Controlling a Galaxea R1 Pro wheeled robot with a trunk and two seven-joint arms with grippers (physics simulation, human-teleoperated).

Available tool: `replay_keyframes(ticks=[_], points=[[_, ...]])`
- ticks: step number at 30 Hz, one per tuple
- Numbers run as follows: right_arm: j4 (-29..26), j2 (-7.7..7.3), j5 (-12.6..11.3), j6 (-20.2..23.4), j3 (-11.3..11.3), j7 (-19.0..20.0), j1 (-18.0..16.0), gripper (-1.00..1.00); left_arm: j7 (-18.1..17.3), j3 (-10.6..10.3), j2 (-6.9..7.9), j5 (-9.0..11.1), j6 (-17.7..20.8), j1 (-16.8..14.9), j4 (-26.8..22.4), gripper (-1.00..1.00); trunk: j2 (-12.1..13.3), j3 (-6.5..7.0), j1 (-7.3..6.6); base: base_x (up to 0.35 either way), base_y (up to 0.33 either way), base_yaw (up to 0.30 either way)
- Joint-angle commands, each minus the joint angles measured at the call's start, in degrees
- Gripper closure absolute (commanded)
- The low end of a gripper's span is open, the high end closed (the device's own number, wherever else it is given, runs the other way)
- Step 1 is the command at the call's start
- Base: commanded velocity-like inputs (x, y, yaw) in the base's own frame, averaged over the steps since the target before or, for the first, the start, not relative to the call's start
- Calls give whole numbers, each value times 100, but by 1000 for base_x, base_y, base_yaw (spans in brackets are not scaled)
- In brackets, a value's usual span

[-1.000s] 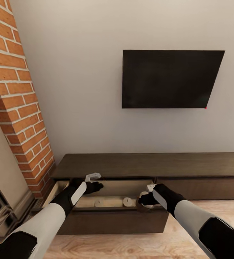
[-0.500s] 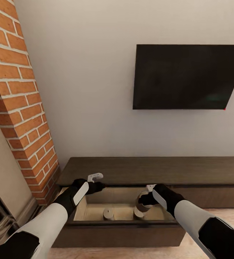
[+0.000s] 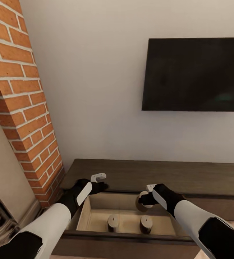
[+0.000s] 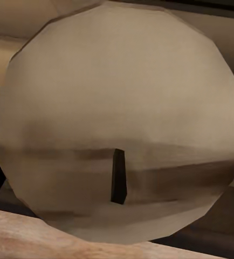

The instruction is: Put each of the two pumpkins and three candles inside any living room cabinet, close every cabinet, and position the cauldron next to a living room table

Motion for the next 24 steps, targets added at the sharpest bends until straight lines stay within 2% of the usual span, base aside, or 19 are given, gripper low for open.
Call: replay_keyframes(ticks=[1,5,6,12,15,18,20,24], points=[[-11,-5,-12,23,29,3,-4,100,53,-33,-27,22,17,-3,-9,-100,-3,-6,0,13,0,3],[-6,-5,-18,20,29,3,-2,100,50,-47,-124,-112,17,-3,-1,-100,-3,-6,0,49,12,1],[1,-5,-19,19,29,1,-2,100,40,-148,-146,-164,18,-3,2,-100,-3,-6,0,250,154,0],[29,5,-19,36,21,-14,-3,100,30,-216,-153,-181,17,-3,0,-100,-3,-6,0,227,224,0],[60,137,-19,52,17,-48,-4,100,39,-220,-153,-183,17,-3,0,-100,-3,-6,0,64,124,0],[177,275,-24,45,-12,-250,-4,100,42,-227,-153,-184,17,-3,0,-100,-3,-6,0,19,37,0],[232,332,-44,31,-83,-396,-2,100,43,-226,-153,-184,17,-3,0,-100,-3,-6,0,7,13,0],[264,366,-195,15,-427,-492,-3,100,34,-224,-159,-184,17,-3,0,-100,-3,-6,0,2,4,0]])
